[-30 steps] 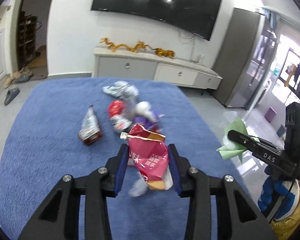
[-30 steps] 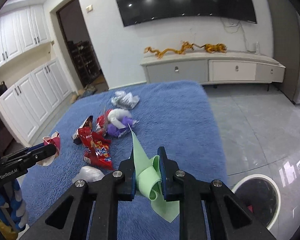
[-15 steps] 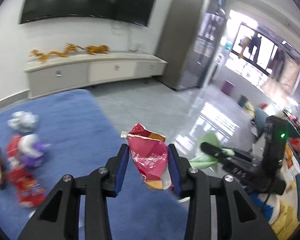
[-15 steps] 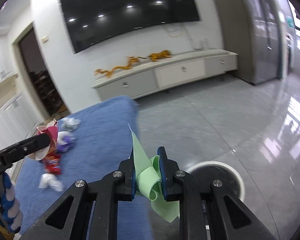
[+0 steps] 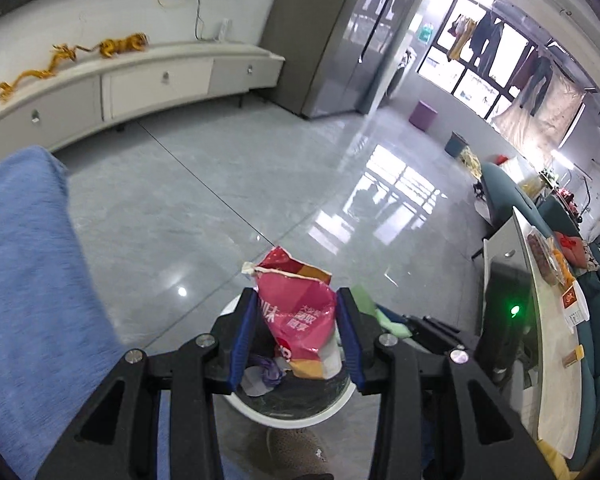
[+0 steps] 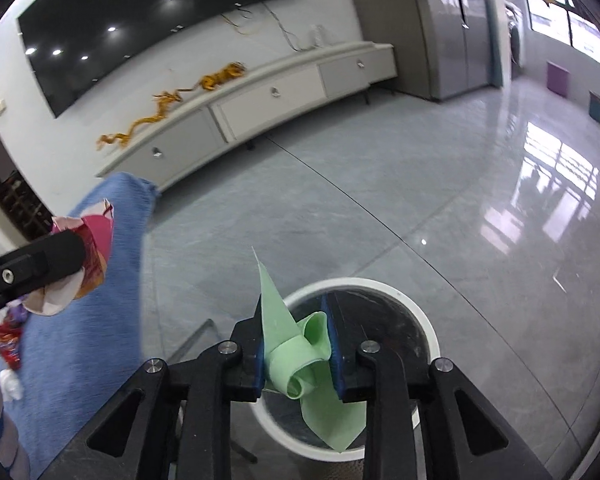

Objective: Collect trash
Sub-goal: 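Carry both items over the bin and open both tools to drop them, then return both tools to the trash pile on the rug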

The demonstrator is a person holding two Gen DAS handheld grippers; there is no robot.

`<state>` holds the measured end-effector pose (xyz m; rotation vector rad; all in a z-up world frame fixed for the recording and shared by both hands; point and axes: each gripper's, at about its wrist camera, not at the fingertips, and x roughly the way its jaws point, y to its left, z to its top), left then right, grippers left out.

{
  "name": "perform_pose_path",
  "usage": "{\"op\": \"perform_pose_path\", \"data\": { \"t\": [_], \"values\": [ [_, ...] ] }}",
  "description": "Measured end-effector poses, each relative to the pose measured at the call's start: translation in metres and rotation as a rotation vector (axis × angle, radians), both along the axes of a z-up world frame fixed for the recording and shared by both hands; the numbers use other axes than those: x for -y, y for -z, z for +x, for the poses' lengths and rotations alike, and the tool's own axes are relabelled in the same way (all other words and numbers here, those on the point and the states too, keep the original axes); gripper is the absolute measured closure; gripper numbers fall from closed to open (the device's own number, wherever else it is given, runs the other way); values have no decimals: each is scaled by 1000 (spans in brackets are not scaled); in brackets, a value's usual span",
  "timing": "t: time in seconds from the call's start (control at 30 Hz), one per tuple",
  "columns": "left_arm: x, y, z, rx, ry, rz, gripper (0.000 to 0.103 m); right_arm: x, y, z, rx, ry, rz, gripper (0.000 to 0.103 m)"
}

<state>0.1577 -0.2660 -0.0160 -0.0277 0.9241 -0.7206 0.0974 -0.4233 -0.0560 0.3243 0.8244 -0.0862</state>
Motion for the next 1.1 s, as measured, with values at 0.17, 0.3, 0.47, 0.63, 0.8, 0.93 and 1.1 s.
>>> {"op": "perform_pose_path", "data": {
  "t": [0.17, 0.3, 0.47, 0.63, 0.8, 0.93, 1.1],
  "values": [
    [16, 23, 16, -75, 11, -16, 43, 13, 25, 5, -56, 44, -12, 63],
    [16, 24, 14, -75, 10, -9, 43, 24, 31, 1, -75, 75, -13, 61],
    [-4, 3, -2, 8, -43, 9, 43, 16, 11, -9, -44, 70, -27, 61],
    [-45, -28, -29, 160, -173, 34, 43, -10, -28, -18, 34, 19, -72, 61],
    [-90, -55, -53, 267, -295, 69, 43, -50, -69, -33, 126, -42, -113, 53],
    [-131, -75, -71, 316, -382, 91, 43, -82, -97, -43, 187, -98, -128, 52],
    [-172, -89, -93, 363, -469, 113, 42, -123, -126, -55, 242, -176, -154, 50]
  ]
}}
